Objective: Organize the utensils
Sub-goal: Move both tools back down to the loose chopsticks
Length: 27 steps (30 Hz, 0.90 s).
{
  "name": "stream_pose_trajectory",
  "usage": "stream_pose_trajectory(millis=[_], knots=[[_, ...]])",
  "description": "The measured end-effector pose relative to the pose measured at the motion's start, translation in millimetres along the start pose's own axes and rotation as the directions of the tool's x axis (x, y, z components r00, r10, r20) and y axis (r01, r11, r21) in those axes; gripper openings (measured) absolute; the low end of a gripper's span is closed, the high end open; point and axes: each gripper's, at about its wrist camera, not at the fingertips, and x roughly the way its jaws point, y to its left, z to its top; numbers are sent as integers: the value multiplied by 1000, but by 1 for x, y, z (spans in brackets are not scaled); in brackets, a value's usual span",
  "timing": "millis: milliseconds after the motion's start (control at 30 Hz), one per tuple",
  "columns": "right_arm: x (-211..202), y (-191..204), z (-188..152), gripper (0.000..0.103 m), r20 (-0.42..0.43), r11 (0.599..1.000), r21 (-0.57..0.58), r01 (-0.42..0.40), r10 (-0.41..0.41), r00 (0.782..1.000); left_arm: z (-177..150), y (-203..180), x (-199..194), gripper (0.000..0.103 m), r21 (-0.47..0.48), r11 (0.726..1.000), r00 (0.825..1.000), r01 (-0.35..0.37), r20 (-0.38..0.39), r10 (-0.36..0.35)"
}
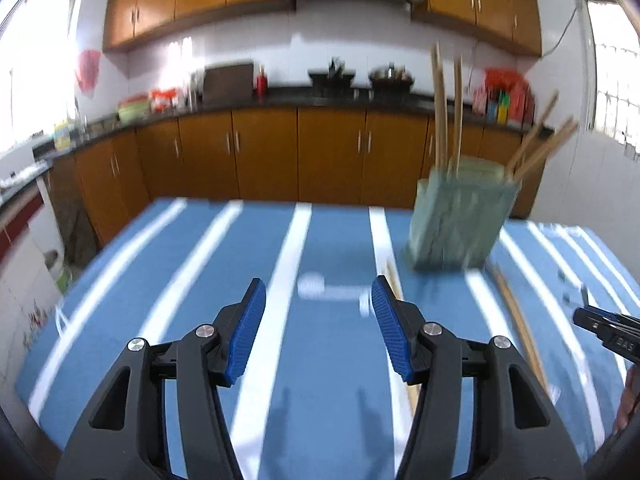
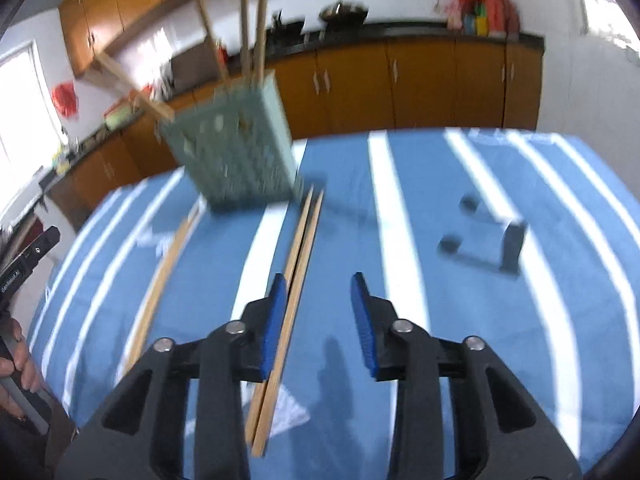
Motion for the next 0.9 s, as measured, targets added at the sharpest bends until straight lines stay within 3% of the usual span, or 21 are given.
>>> stream_pose_trajectory(millis=[133, 333, 600, 733, 900], knots=[[24, 15, -14, 23, -81, 999, -31, -5, 2, 997, -15, -3, 4, 56, -11, 1000, 998, 15, -53, -15], [39, 25, -17, 16, -127, 998, -57, 12, -19, 992, -26, -10, 6, 56, 4, 999, 996, 42, -82, -42], [43, 23, -16, 10, -108, 990, -91, 107, -117, 987, -35, -18, 19, 55, 5, 996, 985, 85, -151, -84], [42, 3, -11, 8, -90, 973, -35, 229, -231, 969, -41, -23, 28, 43, -7, 992, 971, 124, -206, -123], [37, -24, -7, 8, -98, 969, 63, 240, -234, 967, -51, -34, 39, 33, 9, 986, 950, 166, -272, -157]])
